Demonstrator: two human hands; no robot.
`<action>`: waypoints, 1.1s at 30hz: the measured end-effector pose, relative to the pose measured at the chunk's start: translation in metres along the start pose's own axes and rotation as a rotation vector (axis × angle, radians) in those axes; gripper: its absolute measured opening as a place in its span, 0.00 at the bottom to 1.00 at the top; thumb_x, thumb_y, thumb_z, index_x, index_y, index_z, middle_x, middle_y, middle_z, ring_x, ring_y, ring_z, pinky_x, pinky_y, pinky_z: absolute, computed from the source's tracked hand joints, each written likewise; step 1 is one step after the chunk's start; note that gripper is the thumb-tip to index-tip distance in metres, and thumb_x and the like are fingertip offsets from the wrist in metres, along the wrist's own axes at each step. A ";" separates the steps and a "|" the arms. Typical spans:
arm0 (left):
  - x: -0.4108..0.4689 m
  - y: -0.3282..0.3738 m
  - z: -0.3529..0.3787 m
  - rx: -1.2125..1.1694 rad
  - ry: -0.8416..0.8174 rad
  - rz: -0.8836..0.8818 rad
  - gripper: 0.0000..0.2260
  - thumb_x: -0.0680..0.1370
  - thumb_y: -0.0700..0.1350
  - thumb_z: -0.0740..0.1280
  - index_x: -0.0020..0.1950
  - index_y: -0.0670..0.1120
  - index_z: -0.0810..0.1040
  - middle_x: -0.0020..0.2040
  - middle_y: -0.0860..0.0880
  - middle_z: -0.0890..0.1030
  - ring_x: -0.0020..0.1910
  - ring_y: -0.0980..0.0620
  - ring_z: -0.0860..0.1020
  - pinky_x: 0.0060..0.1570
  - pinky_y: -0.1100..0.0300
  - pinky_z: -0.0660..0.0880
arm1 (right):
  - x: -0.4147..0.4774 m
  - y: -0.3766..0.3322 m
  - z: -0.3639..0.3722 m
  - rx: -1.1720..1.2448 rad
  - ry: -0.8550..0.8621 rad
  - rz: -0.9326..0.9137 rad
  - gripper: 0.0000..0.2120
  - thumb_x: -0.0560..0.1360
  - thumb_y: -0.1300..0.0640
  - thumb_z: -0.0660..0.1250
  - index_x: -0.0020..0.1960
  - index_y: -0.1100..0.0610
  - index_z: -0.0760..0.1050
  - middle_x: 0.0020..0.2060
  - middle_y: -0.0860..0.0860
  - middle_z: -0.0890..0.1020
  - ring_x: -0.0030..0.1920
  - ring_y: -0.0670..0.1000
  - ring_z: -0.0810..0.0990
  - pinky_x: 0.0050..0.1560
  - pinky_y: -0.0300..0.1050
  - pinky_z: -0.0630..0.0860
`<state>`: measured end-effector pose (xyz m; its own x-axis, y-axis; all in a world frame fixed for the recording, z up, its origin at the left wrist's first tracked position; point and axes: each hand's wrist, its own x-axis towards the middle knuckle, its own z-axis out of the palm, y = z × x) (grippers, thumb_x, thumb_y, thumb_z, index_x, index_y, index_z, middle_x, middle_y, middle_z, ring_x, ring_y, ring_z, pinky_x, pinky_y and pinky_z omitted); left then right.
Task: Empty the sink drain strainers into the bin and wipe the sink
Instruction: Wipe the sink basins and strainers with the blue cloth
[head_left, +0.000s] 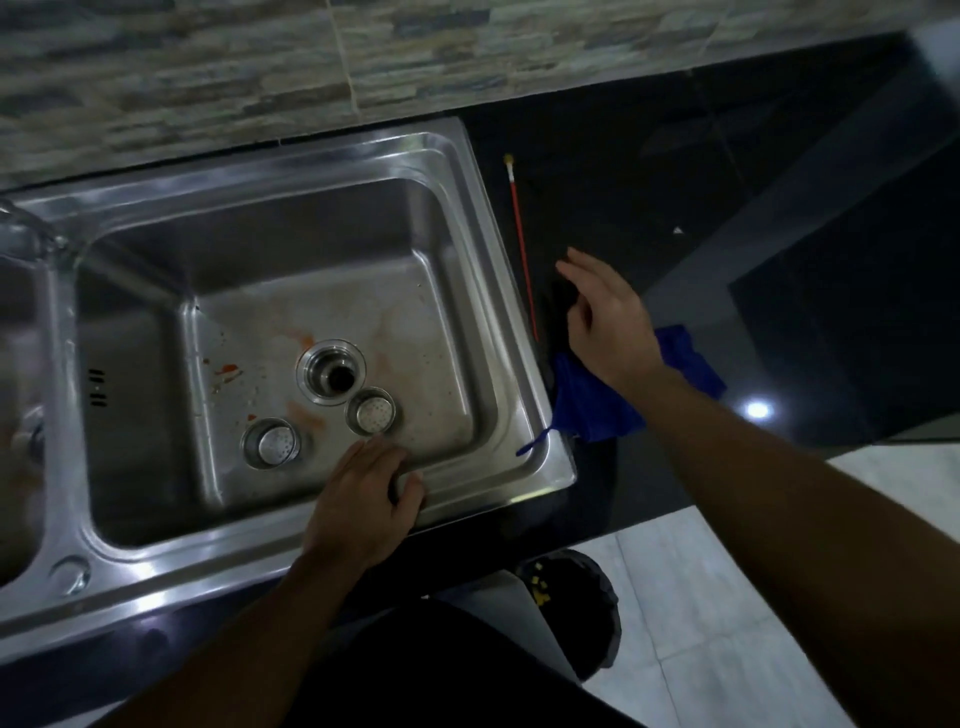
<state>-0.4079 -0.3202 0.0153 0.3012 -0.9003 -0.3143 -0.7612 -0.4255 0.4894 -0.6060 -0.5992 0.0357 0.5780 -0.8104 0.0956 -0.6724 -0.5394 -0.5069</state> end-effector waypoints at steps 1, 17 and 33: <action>0.001 0.004 -0.001 -0.067 0.045 -0.001 0.20 0.78 0.53 0.60 0.61 0.43 0.82 0.62 0.44 0.81 0.65 0.43 0.76 0.71 0.57 0.67 | -0.015 0.002 -0.006 -0.017 -0.010 -0.025 0.24 0.77 0.67 0.63 0.72 0.59 0.72 0.73 0.55 0.71 0.73 0.54 0.70 0.73 0.55 0.70; 0.089 0.167 0.031 0.277 -0.279 0.466 0.43 0.79 0.60 0.66 0.82 0.42 0.47 0.84 0.46 0.45 0.83 0.49 0.44 0.79 0.55 0.46 | -0.122 0.069 -0.031 -0.399 -0.339 -0.087 0.47 0.75 0.23 0.49 0.82 0.49 0.37 0.82 0.49 0.40 0.81 0.50 0.37 0.80 0.55 0.41; 0.114 0.180 -0.012 0.298 -0.370 0.469 0.16 0.80 0.44 0.65 0.66 0.43 0.77 0.62 0.41 0.80 0.60 0.42 0.79 0.61 0.50 0.74 | -0.100 0.029 -0.015 -0.371 -0.122 -0.058 0.36 0.75 0.38 0.66 0.78 0.53 0.63 0.77 0.56 0.66 0.79 0.59 0.61 0.79 0.58 0.56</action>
<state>-0.5037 -0.5010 0.0772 -0.2775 -0.8701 -0.4073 -0.9055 0.0954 0.4134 -0.6901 -0.5371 0.0244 0.6557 -0.7550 0.0016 -0.7454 -0.6477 -0.1574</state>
